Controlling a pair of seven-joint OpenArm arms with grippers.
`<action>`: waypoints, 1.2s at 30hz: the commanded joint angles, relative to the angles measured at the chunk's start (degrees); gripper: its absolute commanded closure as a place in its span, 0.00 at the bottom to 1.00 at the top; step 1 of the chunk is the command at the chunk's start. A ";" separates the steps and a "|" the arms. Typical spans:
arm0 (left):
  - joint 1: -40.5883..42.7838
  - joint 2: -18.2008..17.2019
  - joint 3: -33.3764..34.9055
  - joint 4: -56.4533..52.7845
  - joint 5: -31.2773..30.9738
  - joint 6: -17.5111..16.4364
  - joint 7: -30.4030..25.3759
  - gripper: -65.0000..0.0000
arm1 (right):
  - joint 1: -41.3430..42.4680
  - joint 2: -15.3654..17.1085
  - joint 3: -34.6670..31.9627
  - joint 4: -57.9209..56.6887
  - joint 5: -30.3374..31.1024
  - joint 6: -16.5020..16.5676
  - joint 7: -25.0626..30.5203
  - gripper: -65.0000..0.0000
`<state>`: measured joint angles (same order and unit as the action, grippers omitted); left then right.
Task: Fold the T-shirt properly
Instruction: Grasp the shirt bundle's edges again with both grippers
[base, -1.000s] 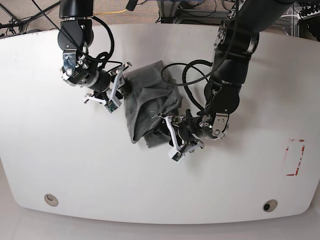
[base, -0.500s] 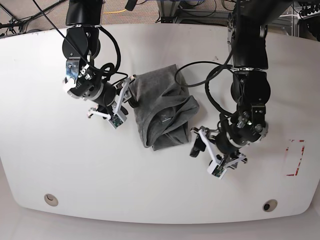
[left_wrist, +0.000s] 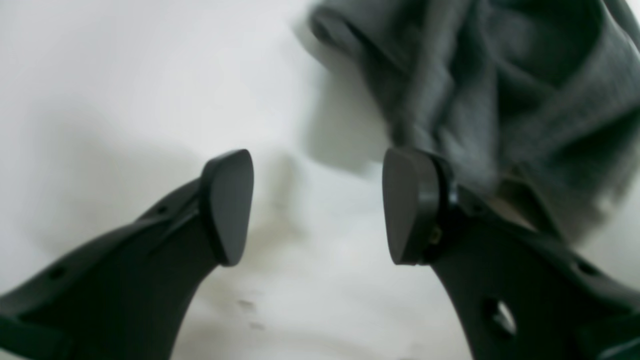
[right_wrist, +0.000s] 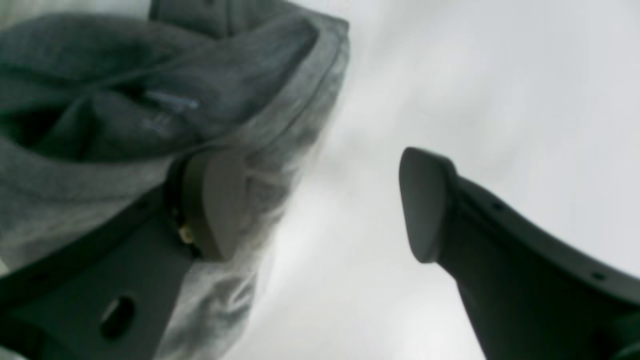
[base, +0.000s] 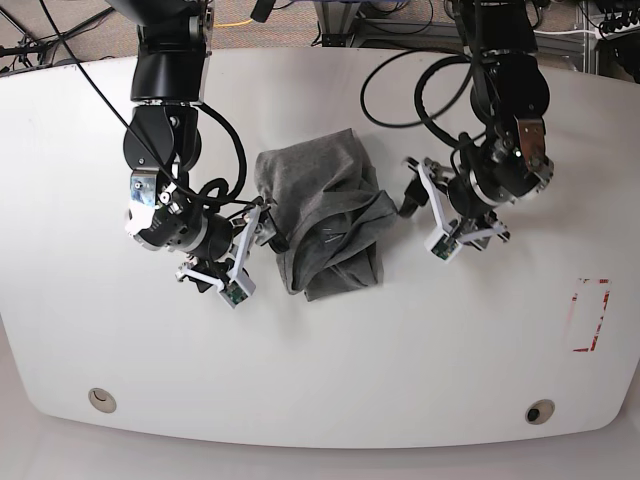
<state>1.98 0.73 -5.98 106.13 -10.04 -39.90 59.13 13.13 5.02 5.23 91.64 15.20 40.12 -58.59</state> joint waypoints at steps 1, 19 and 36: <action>0.88 1.60 0.13 2.14 -1.08 -0.10 -1.33 0.41 | 2.92 -0.93 0.26 -2.01 0.31 -0.12 0.70 0.30; 2.81 8.02 -0.04 1.87 -0.81 -0.10 -1.42 0.41 | 10.39 -4.97 0.26 -13.17 0.31 -0.12 -0.27 0.30; 2.73 8.02 0.04 -2.52 -0.99 -0.10 -1.77 0.41 | 10.22 -4.97 0.26 -13.26 0.31 -0.12 2.02 0.30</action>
<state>5.61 8.40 -6.00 103.26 -10.11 -39.92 58.74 21.67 -0.01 5.52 77.45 14.79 39.90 -58.06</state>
